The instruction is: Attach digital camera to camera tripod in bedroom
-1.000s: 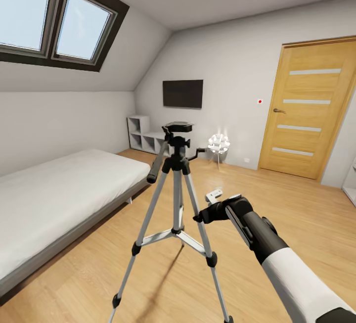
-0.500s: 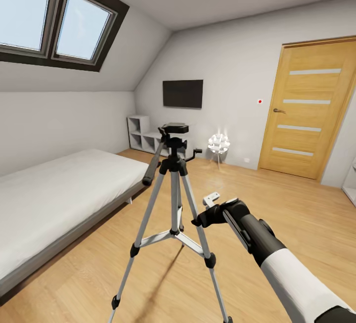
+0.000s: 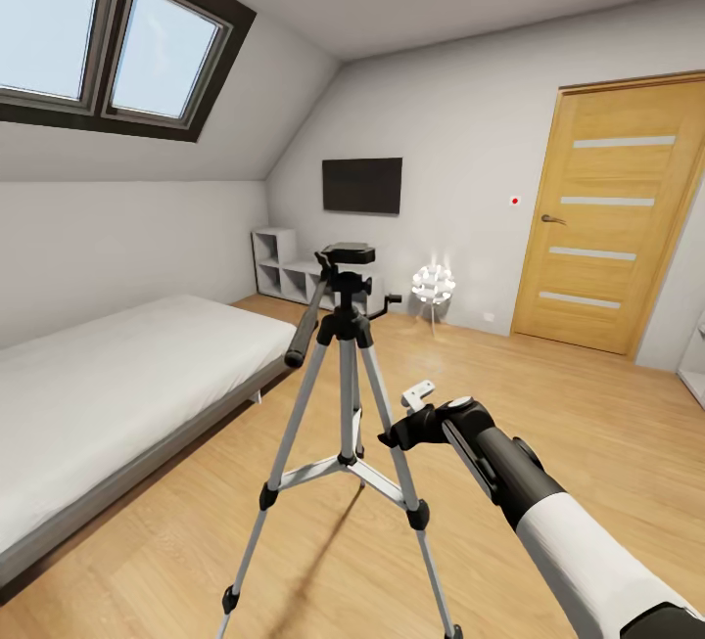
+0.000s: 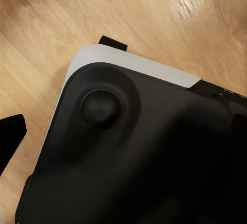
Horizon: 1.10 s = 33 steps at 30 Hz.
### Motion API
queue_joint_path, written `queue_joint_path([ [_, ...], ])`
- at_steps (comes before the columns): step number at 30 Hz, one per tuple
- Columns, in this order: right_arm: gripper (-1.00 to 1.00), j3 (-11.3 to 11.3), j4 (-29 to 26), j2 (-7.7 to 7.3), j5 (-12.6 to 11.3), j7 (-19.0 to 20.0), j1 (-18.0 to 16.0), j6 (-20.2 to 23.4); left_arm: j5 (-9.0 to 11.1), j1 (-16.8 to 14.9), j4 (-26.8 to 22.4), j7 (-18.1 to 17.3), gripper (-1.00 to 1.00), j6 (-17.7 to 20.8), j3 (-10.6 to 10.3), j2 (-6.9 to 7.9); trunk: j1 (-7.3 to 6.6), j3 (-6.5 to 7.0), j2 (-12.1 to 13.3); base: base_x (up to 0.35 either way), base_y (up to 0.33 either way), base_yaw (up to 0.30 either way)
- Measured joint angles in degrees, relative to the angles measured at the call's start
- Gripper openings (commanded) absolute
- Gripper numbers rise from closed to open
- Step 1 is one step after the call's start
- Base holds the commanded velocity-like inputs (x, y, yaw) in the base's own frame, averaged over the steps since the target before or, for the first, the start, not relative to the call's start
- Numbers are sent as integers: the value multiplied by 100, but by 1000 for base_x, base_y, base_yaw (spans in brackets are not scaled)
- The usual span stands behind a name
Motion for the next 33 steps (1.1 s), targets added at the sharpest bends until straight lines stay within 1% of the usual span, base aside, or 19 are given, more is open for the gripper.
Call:
queue_joint_path([
  [13,100,-1,9,0,7,13,0,-31,0,0,0,0,100,-2,0,0,0,0,0,0,0,0],
  [14,-100,-1,9,0,7,13,0,-32,0,0,0,0,100,-3,0,0,0,0,0,0,0,0],
  [18,-100,-1,9,0,-2,18,0,-32,0,0,0,0,100,-3,0,0,0,0,0,0,0,0],
  [19,-100,-1,10,-1,58,19,0,-47,0,0,0,0,100,-3,0,0,0,0,0,0,0,0],
  [21,-100,-4,9,-2,79,11,-2,-56,0,1,0,0,100,-3,0,0,0,1,0,0,0,0],
  [22,-100,-1,9,0,21,16,-1,-35,0,0,0,0,100,-2,0,0,0,0,0,0,0,0],
  [26,-100,-2,8,-4,6,14,-1,-28,0,0,0,0,100,-4,0,0,0,0,0,0,0,0],
  [29,-100,-2,3,-10,9,10,-1,-27,0,0,0,0,100,-4,0,0,0,0,0,0,0,0],
  [30,-100,0,-10,-13,43,7,0,-31,0,0,0,0,100,-4,0,0,0,0,0,0,0,0],
  [33,-100,-18,-144,-17,42,13,0,-36,0,0,0,0,100,-7,0,0,0,0,0,0,0,0],
])
